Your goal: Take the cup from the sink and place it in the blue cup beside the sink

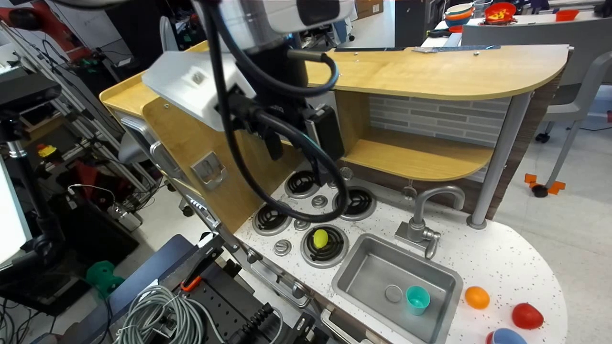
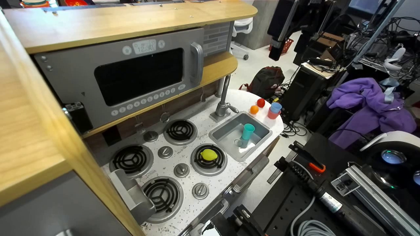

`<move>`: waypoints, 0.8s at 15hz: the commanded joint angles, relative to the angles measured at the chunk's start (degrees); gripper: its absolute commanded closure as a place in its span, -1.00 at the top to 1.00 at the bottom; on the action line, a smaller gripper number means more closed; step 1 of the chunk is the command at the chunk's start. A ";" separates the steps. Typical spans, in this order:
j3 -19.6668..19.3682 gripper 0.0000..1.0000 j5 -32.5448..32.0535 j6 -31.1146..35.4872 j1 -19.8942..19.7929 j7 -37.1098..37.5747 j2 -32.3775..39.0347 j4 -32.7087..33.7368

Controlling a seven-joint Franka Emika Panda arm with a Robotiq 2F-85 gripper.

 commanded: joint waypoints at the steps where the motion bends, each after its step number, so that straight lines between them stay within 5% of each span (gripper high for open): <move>1: -2.40 1.00 -1.48 4.70 -1.97 -5.03 2.82 -0.08; 12: -3.87 1.00 0.93 14.92 -4.90 -10.79 19.33 6.34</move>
